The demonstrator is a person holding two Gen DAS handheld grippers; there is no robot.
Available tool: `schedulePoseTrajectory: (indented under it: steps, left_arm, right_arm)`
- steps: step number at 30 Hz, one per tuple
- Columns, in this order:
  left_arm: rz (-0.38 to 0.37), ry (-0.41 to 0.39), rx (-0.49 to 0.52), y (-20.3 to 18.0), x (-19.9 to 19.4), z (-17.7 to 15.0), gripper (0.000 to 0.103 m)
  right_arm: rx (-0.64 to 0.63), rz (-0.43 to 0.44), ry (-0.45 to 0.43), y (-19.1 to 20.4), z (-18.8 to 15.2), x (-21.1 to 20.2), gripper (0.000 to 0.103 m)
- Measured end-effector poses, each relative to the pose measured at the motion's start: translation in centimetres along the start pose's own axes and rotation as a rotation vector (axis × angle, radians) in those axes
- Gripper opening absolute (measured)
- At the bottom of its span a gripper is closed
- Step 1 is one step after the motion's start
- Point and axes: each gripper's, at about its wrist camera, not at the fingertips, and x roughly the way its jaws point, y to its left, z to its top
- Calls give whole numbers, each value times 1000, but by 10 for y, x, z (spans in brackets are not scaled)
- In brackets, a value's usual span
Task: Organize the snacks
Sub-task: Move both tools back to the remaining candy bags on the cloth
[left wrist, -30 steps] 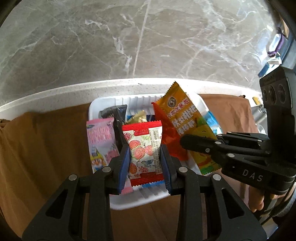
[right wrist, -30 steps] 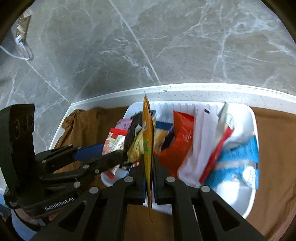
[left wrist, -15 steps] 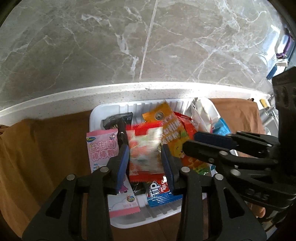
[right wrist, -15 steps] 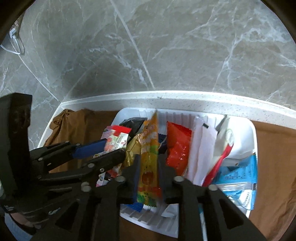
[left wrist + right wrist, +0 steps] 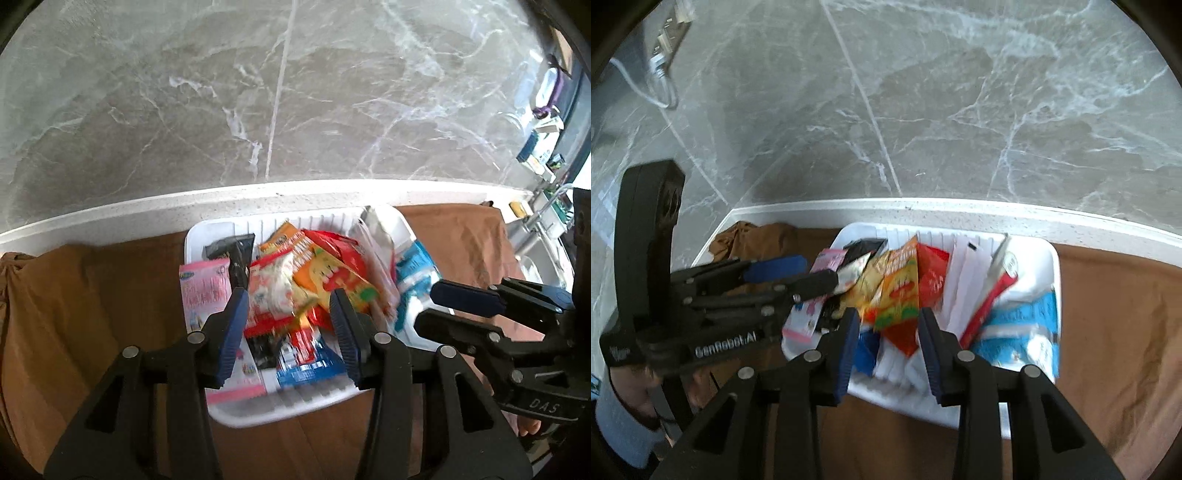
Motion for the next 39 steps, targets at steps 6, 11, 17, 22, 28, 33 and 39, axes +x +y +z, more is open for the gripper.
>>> schedulePoseTrajectory:
  steps: [6,11,17,22,28,33,39]
  left_arm:
    - [10,-1,23,-16,-29,-30,44]
    - [26,10,51,-41,-56,-68,44]
    - [35,30,69,-64,-85,-116,44]
    - [42,49,53,-72,-102,-148,45]
    - [51,68,28,-76,-118,-186,45]
    - [55,90,-8,-75,-125,-211,46]
    - [59,125,-45,-70,-134,-245,46]
  right_arm:
    - [-42,-9,-13,13,-38,-32,37]
    - [-78,1,-15,26,-72,-56,37]
    - [-107,21,5,37,-106,-76,37]
    - [-130,46,31,45,-132,-88,38]
    - [-177,67,67,57,-158,-94,38]
    - [-223,84,97,67,-175,-93,39]
    - [-276,110,143,78,-196,-89,40]
